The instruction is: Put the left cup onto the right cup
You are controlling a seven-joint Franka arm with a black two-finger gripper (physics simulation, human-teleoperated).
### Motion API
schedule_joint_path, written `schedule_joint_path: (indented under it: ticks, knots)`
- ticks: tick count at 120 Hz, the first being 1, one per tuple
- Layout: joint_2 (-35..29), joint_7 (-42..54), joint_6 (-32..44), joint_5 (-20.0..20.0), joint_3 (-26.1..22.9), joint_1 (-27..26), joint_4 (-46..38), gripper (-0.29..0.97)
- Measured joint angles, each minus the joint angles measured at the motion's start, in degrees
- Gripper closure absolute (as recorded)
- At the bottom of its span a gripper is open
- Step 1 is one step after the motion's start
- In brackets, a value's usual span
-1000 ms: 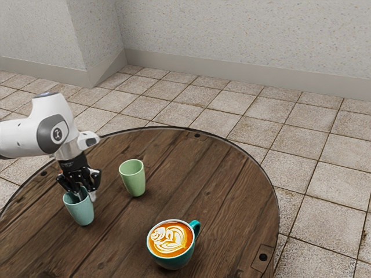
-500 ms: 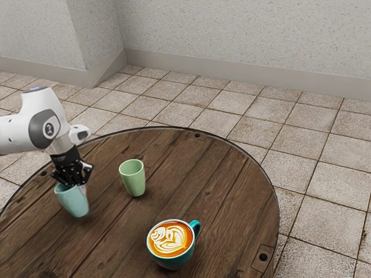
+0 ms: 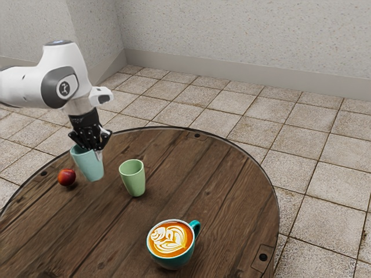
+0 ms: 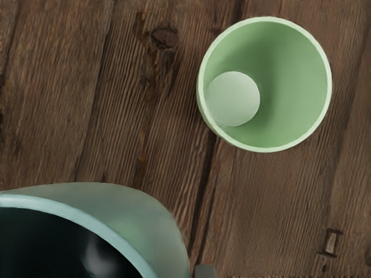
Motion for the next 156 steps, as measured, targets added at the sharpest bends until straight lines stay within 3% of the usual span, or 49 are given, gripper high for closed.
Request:
schedule_joint_path:
  ticks: [24,54,98,156]
  knots:
    - [4.2,-1.1,-6.0,4.0,3.1,-5.8,7.8,0.77]
    - [8.5,-2.2,-9.4,6.3,3.5,-9.5,14.0,0.77]
    - [19.7,-3.0,-11.5,8.4,3.4,-11.8,26.1,0.77]
    - [26.2,-3.9,-11.3,8.9,2.8,-12.7,29.5,0.77]
